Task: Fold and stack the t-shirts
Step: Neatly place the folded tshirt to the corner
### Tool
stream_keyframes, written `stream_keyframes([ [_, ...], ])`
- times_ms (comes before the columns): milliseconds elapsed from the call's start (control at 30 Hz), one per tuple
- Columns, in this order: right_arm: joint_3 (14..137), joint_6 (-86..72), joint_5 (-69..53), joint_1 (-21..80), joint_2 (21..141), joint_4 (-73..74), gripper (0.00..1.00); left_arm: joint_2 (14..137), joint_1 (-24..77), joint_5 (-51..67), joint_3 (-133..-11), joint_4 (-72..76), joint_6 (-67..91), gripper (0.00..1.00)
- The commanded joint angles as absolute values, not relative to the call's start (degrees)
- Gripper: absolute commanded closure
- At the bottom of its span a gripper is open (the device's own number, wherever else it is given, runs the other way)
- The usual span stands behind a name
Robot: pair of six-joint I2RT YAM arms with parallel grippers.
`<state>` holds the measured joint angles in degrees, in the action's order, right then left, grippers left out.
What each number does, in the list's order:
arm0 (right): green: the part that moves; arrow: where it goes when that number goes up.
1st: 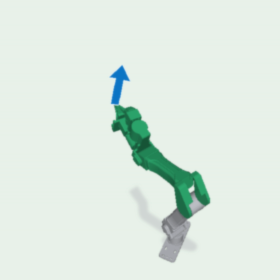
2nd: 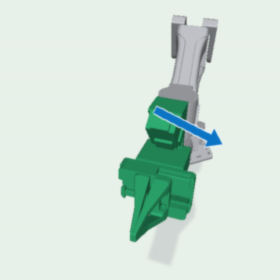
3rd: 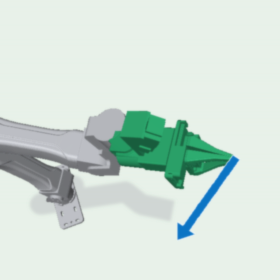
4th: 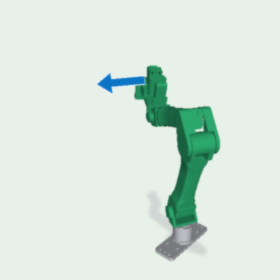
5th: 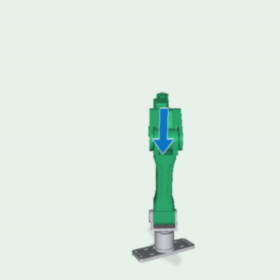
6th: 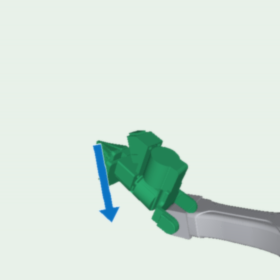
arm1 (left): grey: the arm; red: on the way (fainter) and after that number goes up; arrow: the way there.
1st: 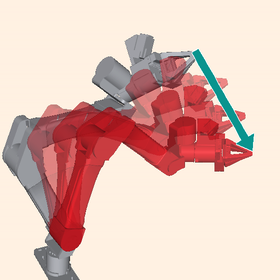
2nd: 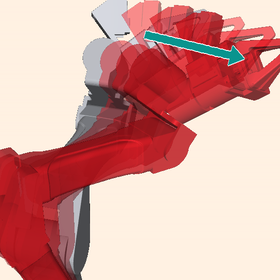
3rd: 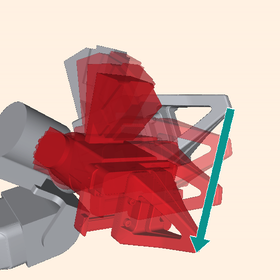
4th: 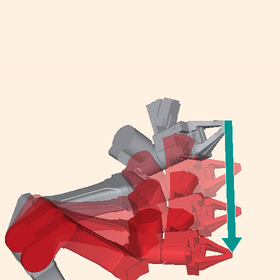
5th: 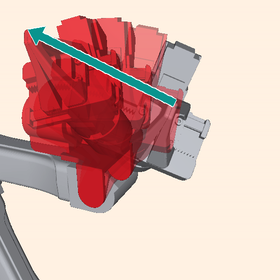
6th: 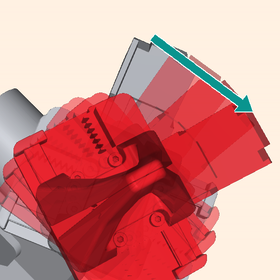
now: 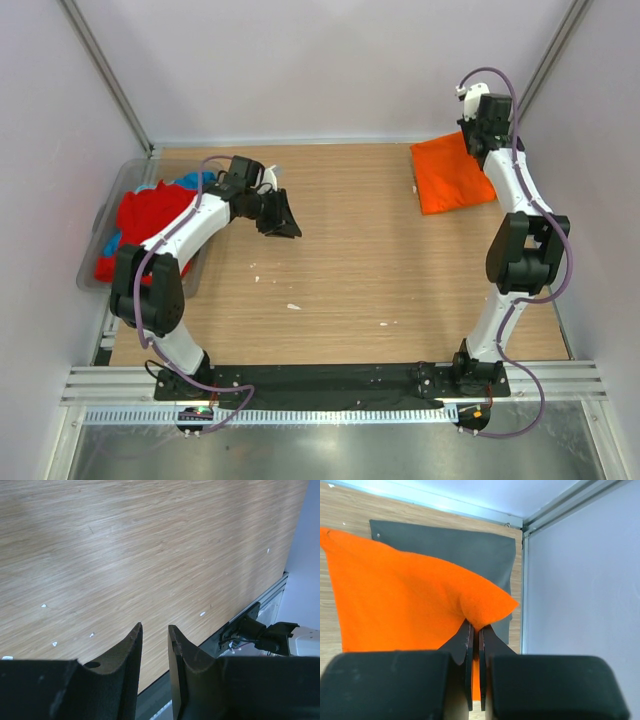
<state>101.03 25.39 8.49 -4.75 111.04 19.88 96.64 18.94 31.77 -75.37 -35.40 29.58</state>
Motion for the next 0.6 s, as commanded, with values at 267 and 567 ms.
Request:
stream_keyframes([
  [267, 99.9, 23.9, 7.3, -6.2, 107.0, 10.4, 0.99, 95.8, 18.6, 34.7, -75.1, -33.4, 30.1, 0.72],
  [567, 97.8, 22.1, 7.4, -8.3, 107.5, 6.9, 0.99, 95.7, 18.6, 34.5, -75.0, -33.2, 30.1, 0.72],
])
